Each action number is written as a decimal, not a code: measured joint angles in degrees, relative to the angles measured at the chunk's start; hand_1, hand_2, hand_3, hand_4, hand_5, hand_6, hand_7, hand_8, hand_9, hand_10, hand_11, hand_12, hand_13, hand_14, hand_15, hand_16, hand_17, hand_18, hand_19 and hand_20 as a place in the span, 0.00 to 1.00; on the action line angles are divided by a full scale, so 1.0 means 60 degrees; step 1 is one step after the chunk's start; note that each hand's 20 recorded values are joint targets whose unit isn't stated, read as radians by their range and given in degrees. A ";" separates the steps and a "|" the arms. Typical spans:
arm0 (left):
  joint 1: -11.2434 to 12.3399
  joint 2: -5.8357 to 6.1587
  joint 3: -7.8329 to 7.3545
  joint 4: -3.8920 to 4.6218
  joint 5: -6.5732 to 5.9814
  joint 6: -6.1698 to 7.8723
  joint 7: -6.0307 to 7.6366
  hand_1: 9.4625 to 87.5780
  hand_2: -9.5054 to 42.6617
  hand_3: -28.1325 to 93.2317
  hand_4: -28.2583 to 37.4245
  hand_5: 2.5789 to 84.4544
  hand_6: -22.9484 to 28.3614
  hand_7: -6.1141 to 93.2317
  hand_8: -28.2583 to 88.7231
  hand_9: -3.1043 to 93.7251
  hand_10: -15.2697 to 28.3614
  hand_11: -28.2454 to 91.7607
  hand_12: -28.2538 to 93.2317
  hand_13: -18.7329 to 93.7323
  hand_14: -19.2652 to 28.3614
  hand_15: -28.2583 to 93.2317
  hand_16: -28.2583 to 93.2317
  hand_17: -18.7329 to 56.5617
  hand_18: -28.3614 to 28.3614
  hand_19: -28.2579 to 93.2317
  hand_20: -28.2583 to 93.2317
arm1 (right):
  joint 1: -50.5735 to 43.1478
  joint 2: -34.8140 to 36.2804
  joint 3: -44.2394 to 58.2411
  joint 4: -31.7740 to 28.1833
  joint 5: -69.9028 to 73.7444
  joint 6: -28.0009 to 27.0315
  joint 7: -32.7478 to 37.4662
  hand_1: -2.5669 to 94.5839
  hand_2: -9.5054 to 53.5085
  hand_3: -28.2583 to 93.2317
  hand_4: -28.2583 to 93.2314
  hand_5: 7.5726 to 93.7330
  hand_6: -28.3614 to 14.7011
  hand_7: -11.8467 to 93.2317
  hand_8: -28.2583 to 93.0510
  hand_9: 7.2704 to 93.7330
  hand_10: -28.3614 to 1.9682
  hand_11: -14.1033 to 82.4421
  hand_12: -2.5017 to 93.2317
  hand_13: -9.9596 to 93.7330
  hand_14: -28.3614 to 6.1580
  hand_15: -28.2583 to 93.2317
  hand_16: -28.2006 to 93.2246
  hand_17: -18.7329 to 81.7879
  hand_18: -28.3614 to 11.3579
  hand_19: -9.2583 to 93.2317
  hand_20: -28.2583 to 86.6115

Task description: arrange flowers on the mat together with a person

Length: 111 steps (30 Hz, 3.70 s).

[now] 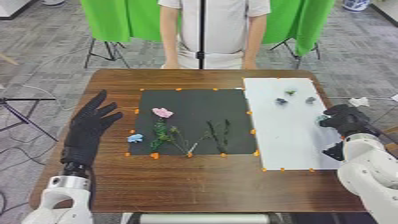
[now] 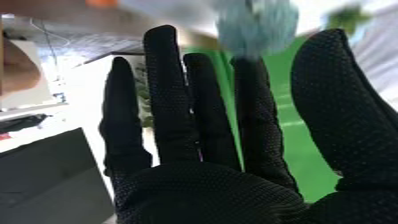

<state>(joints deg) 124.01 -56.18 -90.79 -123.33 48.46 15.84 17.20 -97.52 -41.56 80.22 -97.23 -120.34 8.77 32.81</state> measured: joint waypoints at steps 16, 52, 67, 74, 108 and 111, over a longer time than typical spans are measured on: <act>-0.0001 0.0008 0.0037 0.0021 -0.0120 0.0006 -0.0021 0.18 0.26 0.89 0.00 0.37 0.51 0.17 0.16 0.38 0.71 0.40 0.31 0.40 0.91 0.55 0.19 0.12 0.96 0.60 0.33 | 0.0902 0.0322 -0.1863 0.0813 -0.2459 0.1281 0.0011 0.67 0.00 0.73 0.00 0.88 0.80 0.31 0.23 0.94 0.73 0.27 0.39 0.83 0.77 0.59 0.50 0.45 0.36 0.80 0.48; 0.0508 0.0195 -0.0314 -0.0069 -0.0716 0.0507 0.0754 0.17 0.27 0.89 0.00 0.37 0.51 0.17 0.16 0.39 0.71 0.40 0.31 0.40 0.91 0.56 0.19 0.12 0.96 0.61 0.34 | 0.7328 -0.2808 -0.9669 0.0243 -0.2560 0.2158 -0.3086 0.67 0.00 0.76 0.00 0.88 0.77 0.30 0.24 0.95 0.72 0.28 0.42 0.82 0.76 0.62 0.50 0.45 0.41 0.80 0.48; 0.0272 0.0199 -0.0259 -0.0018 -0.0711 0.0469 0.0658 0.17 0.27 0.89 0.00 0.37 0.51 0.17 0.16 0.38 0.71 0.40 0.31 0.40 0.91 0.56 0.19 0.12 0.96 0.61 0.34 | 0.7370 -0.3392 -1.0462 0.0759 -0.3226 0.1167 -0.2958 0.62 0.00 0.78 0.00 0.83 0.81 0.30 0.22 0.87 0.71 0.26 0.39 0.74 0.73 0.61 0.49 0.38 0.36 0.77 0.48; 0.0269 0.0199 -0.0260 -0.0018 -0.0710 0.0456 0.0574 0.18 0.26 0.89 0.00 0.37 0.51 0.17 0.16 0.38 0.72 0.40 0.31 0.40 0.91 0.56 0.19 0.12 0.96 0.61 0.34 | 0.7007 -0.3421 -1.0242 0.0871 -0.3440 0.0653 -0.2910 0.59 0.00 0.79 0.00 0.77 0.82 0.31 0.20 0.81 0.71 0.27 0.37 0.69 0.70 0.64 0.45 0.34 0.35 0.74 0.49; 0.0320 0.0198 -0.0237 -0.0014 -0.0697 0.0394 0.0397 0.18 0.27 0.89 0.02 0.37 0.52 0.18 0.16 0.39 0.72 0.40 0.31 0.40 0.91 0.56 0.19 0.12 0.96 0.61 0.34 | 0.6982 -0.3542 -0.9808 0.0811 -0.3379 -0.0142 -0.2902 0.43 0.00 0.91 0.00 0.54 0.76 0.32 0.10 0.58 0.58 0.45 0.19 0.58 0.55 0.73 0.33 0.27 0.32 0.72 0.52; 0.0307 0.0198 -0.0222 -0.0009 -0.0695 0.0393 0.0397 0.18 0.27 0.89 0.02 0.37 0.52 0.18 0.16 0.38 0.72 0.40 0.31 0.40 0.91 0.56 0.19 0.12 0.96 0.61 0.34 | 0.7090 -0.3586 -0.9823 0.0819 -0.3341 -0.0119 -0.2738 0.42 0.00 0.91 0.00 0.55 0.76 0.32 0.10 0.58 0.58 0.45 0.19 0.58 0.55 0.73 0.33 0.27 0.32 0.72 0.52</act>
<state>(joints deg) 125.86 -55.00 -92.13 -123.39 44.29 18.20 19.58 -54.98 -63.08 21.28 -92.31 -140.39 8.06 16.39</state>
